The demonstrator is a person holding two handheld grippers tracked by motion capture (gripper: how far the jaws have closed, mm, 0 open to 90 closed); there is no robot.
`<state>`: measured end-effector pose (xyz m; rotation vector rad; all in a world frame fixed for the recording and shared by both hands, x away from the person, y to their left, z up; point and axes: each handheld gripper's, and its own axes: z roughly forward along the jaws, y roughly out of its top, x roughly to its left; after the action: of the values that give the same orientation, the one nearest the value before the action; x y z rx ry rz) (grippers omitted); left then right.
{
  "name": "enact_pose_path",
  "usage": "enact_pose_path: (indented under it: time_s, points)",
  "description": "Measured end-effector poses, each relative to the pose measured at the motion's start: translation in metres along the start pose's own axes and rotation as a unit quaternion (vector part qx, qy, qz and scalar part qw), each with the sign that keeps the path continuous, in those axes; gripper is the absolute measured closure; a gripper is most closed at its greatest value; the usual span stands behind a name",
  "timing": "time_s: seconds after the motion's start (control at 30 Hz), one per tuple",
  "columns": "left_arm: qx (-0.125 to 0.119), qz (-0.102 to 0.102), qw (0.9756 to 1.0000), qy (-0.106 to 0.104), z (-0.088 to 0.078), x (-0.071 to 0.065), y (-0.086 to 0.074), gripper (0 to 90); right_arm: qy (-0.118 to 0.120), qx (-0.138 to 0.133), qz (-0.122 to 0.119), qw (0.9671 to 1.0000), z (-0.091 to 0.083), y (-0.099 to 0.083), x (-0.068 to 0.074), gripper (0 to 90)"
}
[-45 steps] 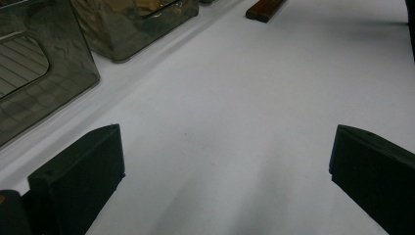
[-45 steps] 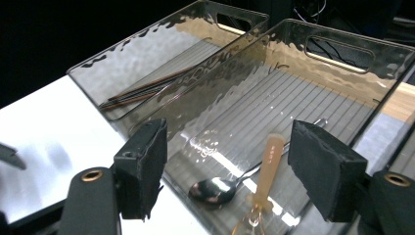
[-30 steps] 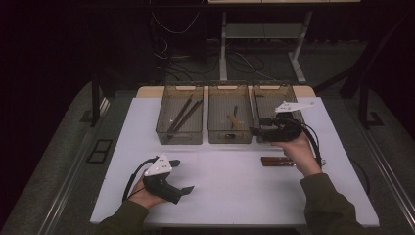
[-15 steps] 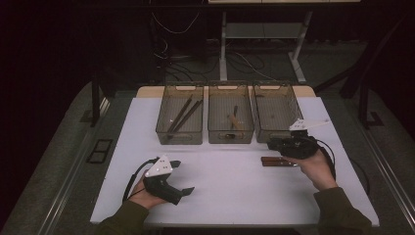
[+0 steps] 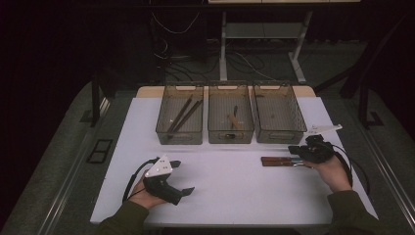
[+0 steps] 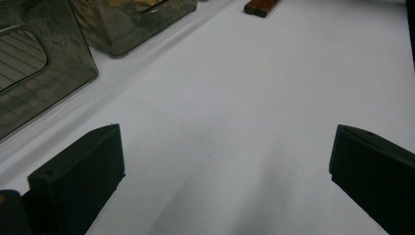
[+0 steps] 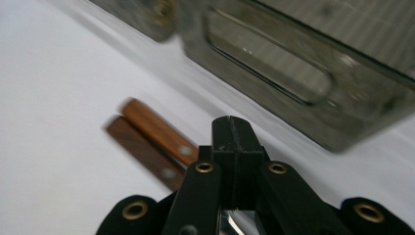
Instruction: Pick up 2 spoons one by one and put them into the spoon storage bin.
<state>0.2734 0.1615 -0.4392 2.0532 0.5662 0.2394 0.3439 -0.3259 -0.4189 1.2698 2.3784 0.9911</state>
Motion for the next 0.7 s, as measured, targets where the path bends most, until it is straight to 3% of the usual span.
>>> enact_pose_path:
  time_s: [0.23,0.37,0.7]
  points:
    - [0.003,0.0,1.0,0.0,0.0,0.001,0.0,0.0,-0.024,0.032,0.014,0.9991,0.009,-0.007,-0.018,90.0]
    - [0.001,-0.001,1.0,0.0,0.0,0.0,0.0,0.0,-0.033,0.051,0.015,0.998,0.012,-0.011,-0.022,90.0]
    - [0.001,0.0,1.0,-0.001,0.0,0.0,0.0,0.0,-0.034,0.069,0.012,0.9969,0.014,-0.012,-0.023,90.0]
